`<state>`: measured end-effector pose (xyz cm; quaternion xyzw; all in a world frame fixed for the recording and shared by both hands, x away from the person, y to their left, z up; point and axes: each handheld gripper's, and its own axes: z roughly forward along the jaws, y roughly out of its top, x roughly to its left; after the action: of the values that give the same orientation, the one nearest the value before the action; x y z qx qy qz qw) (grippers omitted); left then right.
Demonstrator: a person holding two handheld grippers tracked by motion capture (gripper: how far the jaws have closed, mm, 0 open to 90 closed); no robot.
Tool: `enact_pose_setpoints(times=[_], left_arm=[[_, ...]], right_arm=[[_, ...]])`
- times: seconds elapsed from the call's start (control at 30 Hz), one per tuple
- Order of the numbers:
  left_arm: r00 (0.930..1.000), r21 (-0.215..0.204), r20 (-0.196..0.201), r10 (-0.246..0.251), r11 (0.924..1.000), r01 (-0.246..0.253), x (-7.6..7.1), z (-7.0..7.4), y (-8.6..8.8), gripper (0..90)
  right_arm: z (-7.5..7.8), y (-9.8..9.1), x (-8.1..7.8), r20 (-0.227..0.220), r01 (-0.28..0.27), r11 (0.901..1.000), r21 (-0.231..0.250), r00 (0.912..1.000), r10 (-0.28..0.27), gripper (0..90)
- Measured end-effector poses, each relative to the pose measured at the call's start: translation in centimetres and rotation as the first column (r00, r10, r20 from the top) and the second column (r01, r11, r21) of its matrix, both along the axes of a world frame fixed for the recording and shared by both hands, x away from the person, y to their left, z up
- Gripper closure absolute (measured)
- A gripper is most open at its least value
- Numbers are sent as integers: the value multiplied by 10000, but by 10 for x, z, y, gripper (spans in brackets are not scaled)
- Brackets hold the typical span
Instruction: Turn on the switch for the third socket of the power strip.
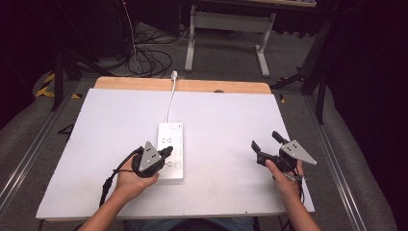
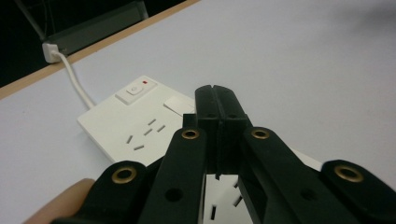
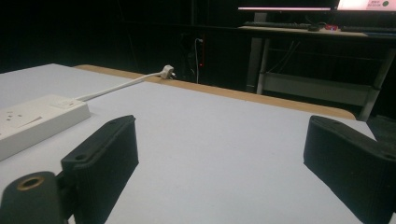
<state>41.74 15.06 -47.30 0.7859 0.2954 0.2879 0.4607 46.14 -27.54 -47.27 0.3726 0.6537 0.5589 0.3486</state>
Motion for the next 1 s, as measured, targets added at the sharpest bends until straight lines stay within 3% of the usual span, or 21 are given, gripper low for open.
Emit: enact_pose_setpoints(times=[0.57, 0.87, 1.0], left_arm=[[9958, 730, -470, -788, 9939, 821, 0, -4, -13, 899], [9933, 638, -742, -889, 9936, 937, 3, -7, -16, 899], [9926, 808, -779, -927, 9918, 989, 4, -9, -18, 898]], right_arm=[[0, 1, 0, -23, -12, 10000, -12, 10000, 12, 105], [-1, 1, 1, -16, -40, 10000, -54, 10000, 40, 106], [-1, 2, 1, -16, -54, 10000, -58, 10000, 54, 106]])
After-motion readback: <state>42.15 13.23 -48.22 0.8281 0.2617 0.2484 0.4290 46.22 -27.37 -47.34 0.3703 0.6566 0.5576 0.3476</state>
